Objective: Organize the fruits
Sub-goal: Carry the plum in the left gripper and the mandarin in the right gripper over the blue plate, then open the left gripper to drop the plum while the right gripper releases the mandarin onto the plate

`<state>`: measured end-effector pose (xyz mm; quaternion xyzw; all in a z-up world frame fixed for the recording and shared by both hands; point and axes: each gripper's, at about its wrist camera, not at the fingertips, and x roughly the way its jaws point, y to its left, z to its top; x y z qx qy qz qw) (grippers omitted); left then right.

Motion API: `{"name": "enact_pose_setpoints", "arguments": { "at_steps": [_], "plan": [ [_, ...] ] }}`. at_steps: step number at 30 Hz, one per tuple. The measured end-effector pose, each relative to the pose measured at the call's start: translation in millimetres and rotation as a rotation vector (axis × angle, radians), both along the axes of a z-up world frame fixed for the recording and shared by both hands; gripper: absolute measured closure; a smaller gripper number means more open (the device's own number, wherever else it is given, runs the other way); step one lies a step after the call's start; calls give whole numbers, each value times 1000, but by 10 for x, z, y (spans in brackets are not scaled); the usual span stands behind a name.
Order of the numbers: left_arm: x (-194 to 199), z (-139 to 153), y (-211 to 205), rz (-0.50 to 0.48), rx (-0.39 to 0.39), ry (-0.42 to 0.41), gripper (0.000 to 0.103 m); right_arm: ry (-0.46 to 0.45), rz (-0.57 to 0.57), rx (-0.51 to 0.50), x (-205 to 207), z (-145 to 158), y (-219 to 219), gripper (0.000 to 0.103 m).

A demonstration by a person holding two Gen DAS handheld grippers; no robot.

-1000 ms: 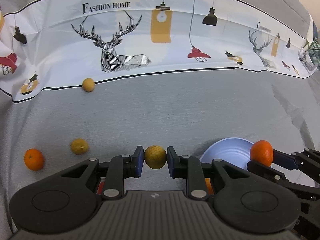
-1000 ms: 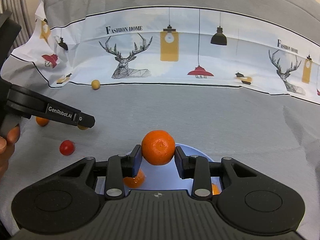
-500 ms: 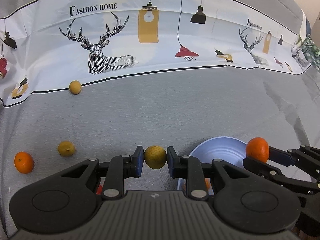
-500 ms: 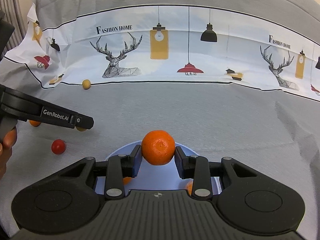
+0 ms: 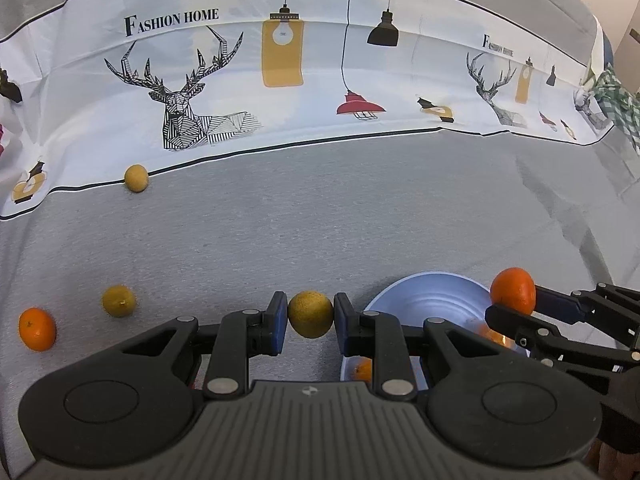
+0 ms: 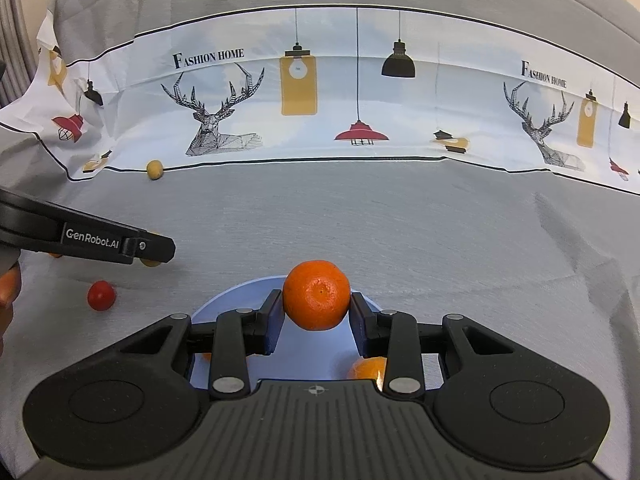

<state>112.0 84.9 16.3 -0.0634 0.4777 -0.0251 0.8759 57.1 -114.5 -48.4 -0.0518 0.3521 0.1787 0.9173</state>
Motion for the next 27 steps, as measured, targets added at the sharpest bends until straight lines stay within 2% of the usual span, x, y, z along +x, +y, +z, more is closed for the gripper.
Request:
{"name": "enact_pose_setpoints", "arguments": {
  "at_steps": [11,15,19,22,27],
  "plan": [
    [-2,-17,-106,-48,-14,2,76,-2,-67,4,75,64,-193,66],
    [-32,-56,-272,-125,-36,19,76,10,-82,1,91,38,-245,66],
    [-96,-134,-515,-245,-38,43,76,23,-76,-10,105,16,-237,66],
    [-179,-193,-718,-343,-5,53,76,28,-75,-15,102,-1,-232,66],
    [-255,-272,-876,-406,17,61,76,34,-75,-17,100,-26,-221,66]
  ]
}}
